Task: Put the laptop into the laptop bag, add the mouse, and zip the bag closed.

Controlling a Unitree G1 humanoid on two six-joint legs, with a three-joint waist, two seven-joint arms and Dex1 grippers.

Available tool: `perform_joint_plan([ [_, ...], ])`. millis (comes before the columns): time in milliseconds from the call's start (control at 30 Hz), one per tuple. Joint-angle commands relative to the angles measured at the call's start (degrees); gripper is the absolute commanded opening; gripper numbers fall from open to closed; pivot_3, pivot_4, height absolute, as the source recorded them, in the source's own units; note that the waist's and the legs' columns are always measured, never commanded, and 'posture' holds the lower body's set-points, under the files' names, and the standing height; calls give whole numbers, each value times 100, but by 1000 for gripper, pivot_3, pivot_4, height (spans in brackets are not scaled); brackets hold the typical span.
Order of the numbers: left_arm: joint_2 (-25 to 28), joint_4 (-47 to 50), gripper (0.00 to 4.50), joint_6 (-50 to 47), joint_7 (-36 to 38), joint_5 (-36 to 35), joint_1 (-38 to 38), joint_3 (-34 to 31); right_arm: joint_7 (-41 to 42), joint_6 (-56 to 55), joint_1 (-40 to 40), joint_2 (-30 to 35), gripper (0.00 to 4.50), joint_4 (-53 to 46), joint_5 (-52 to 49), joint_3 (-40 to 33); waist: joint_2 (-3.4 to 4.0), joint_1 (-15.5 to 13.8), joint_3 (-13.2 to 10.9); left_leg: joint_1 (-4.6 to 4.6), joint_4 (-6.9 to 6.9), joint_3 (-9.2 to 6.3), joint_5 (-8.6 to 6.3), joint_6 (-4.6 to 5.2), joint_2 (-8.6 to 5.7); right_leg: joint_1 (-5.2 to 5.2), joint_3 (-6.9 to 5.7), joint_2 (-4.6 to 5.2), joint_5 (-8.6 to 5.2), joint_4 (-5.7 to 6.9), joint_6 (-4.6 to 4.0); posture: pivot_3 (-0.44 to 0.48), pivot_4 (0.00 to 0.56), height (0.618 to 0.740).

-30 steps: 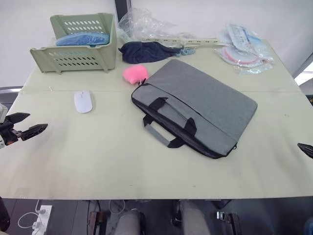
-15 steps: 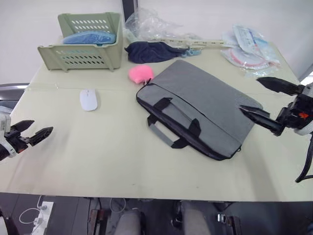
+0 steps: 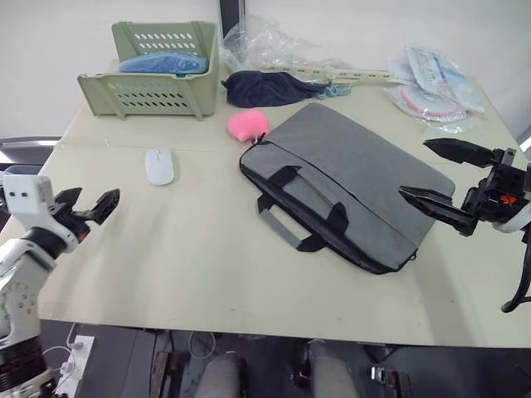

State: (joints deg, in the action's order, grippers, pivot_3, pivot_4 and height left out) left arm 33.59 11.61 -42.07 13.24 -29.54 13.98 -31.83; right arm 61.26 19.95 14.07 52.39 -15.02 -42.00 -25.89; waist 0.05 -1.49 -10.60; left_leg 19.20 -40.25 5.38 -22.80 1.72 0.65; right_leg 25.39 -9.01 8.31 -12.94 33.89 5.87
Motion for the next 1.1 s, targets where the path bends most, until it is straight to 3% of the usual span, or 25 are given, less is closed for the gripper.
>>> perform_joint_plan([
  [33, -287, 327, 4500, -208, -829, 326, 512, 370, 14, -122, 75, -26, 4468, -44, 3, -51, -2, -2, 1, 0, 0, 1, 0, 0, -6, -1, 0, 0, 0, 0, 0, 0, 150, 740],
  [200, -791, -632, 4500, 106, -1464, 1013, 1668, 1114, -48, -97, 144, -27, 4468, -40, 58, 8, -6, -24, 3, 3, -7, 8, 1, 1, -17, -6, -5, -4, 0, -2, 0, 0, 150, 740],
  [367, -1228, -2225, 4500, 932, -1837, 1536, 2509, 1398, -130, -69, 21, -57, 4468, -187, 81, -18, -9, -3, 5, 3, -4, 20, 1, 0, -12, -7, -11, -15, 0, -6, 0, 0, 150, 740],
  [600, -1429, -3504, 4500, 1820, -1940, 1877, 3024, 1546, -243, -29, -209, -47, 4468, -412, 61, -126, -11, -2, 5, 5, -5, 40, 1, 1, -4, -7, -12, -25, 0, -10, 0, 0, 150, 740],
  [1100, -1479, -4600, 4500, 2127, -2195, 2121, 3528, 1572, -378, 21, -483, -14, 4468, -674, 0, -352, -19, -13, 8, 7, -7, 37, 1, 1, -6, -9, -11, -24, 1, -12, 2, 0, 150, 740],
])
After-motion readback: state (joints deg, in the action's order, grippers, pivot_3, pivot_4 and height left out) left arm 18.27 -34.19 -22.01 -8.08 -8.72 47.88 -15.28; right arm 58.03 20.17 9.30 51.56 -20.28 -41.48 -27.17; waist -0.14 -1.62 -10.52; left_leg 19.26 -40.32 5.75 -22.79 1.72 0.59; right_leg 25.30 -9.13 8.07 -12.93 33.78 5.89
